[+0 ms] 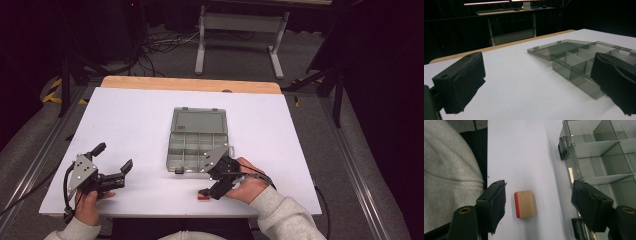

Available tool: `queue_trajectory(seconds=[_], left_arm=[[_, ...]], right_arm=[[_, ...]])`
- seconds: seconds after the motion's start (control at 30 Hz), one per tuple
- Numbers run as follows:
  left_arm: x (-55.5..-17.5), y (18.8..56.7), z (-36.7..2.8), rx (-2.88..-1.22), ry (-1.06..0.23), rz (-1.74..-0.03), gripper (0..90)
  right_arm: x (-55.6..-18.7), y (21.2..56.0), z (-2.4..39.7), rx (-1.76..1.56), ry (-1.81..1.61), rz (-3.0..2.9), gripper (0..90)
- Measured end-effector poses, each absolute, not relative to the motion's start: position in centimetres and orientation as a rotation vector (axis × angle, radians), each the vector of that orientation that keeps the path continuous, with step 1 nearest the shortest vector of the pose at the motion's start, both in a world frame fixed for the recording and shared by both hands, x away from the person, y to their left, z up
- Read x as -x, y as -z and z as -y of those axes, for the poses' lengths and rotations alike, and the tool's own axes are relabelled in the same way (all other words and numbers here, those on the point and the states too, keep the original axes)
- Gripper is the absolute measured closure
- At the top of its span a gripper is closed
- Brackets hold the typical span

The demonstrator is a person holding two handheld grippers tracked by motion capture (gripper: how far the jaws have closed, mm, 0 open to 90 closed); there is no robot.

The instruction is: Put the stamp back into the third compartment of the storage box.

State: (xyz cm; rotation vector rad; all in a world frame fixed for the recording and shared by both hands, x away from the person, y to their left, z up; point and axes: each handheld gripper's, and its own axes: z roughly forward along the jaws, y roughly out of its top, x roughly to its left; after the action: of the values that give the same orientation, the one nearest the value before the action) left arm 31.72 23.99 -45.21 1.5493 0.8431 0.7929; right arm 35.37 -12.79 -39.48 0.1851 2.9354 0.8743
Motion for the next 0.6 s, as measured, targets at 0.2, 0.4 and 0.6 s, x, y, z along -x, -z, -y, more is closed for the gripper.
queue_trajectory(seconds=[0.2,0.4,0.6], left_arm=[[-31.7,45.2,-24.0,-1.55,-0.793,-0.84,0.7],[-31.7,45.2,-24.0,-1.551,-0.793,-0.84,0.7],[-31.7,45.2,-24.0,-1.55,-0.793,-0.84,0.7]], right_arm=[[-35.3,39.7,12.3,-0.187,-0.826,-2.979,31.2],[-35.3,40.1,11.9,-0.178,-0.79,-3.008,31.5],[-35.3,40.5,11.7,-0.208,-0.734,-3.046,31.8]])
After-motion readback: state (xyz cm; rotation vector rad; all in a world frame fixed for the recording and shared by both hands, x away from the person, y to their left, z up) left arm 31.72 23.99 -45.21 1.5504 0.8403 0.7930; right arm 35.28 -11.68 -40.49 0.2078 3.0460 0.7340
